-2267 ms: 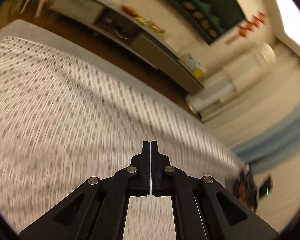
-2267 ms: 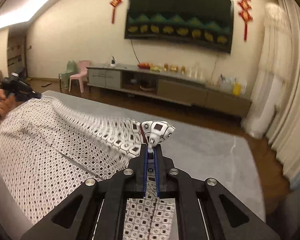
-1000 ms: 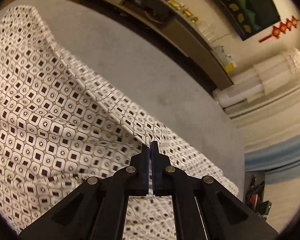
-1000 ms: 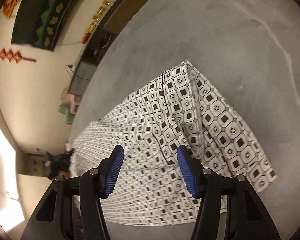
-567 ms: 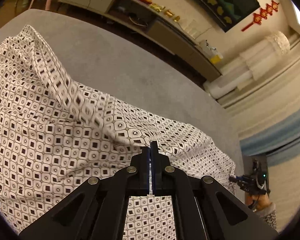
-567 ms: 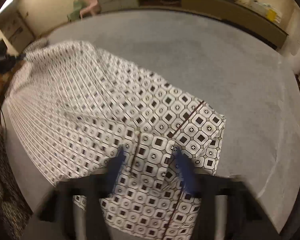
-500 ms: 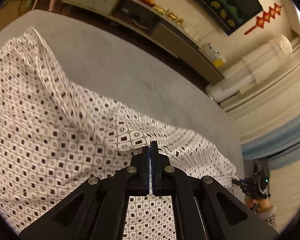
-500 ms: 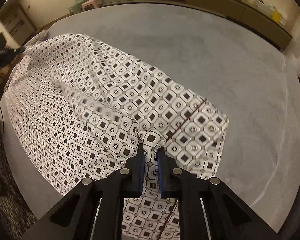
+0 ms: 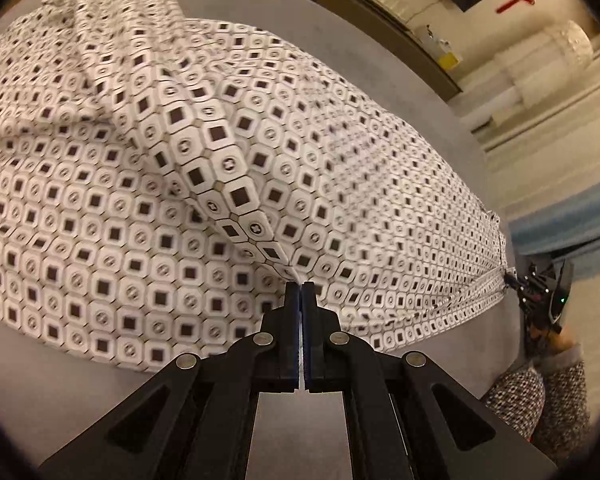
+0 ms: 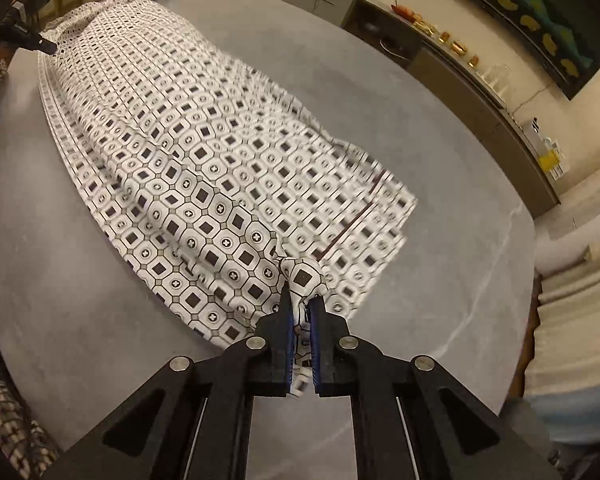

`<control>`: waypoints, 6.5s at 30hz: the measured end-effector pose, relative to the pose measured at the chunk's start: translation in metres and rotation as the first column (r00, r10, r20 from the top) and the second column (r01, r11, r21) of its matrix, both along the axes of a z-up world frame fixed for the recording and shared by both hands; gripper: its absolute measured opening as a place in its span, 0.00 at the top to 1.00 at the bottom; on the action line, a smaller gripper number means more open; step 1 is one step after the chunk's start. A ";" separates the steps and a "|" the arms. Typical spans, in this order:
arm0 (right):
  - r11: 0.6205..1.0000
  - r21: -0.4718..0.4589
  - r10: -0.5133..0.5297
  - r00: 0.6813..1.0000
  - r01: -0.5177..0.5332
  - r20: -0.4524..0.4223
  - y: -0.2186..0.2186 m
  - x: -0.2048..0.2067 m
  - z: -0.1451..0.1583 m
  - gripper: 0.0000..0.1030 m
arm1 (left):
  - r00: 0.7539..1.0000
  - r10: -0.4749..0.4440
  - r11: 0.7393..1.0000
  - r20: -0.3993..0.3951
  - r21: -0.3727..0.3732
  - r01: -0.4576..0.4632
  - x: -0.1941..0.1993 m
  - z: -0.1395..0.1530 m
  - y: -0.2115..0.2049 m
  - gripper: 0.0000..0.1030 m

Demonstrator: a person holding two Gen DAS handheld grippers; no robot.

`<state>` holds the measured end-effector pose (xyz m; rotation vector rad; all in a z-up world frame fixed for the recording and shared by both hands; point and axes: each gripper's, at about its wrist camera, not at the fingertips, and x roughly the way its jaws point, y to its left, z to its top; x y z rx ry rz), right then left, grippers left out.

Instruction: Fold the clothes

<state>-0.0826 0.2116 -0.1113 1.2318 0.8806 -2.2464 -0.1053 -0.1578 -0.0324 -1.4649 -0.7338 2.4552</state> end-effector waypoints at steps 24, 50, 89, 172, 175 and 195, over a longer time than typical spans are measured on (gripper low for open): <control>0.987 0.149 0.063 0.997 -0.055 -0.049 -0.004 0.009 -0.020 0.94 | 0.993 -0.046 0.993 0.113 -0.105 0.058 0.073 -0.049 0.020 1.00; 0.985 -0.169 0.035 0.997 -0.024 0.064 -0.104 0.024 0.075 0.67 | 0.895 0.445 0.874 0.035 -0.234 -0.425 0.046 0.007 -0.234 0.93; 0.869 -0.437 -0.014 0.894 0.233 0.449 -0.695 -0.252 -0.038 0.93 | 0.860 0.510 0.856 0.032 -0.116 -0.503 0.071 -0.024 -0.331 0.92; 0.961 -0.256 0.143 0.982 -0.108 0.123 -0.285 0.123 0.027 0.98 | 0.962 0.234 0.966 0.143 -0.149 -0.212 0.138 0.047 -0.356 0.95; 0.970 -0.231 0.117 0.980 -0.078 0.161 -0.280 0.121 0.007 0.97 | 0.948 0.248 0.953 0.200 -0.225 -0.202 0.134 0.024 -0.353 0.93; 0.143 -0.470 -0.679 0.432 0.871 0.593 0.059 0.061 0.018 0.55 | 0.986 0.121 0.868 0.117 -0.495 -0.048 0.023 0.036 -0.268 0.82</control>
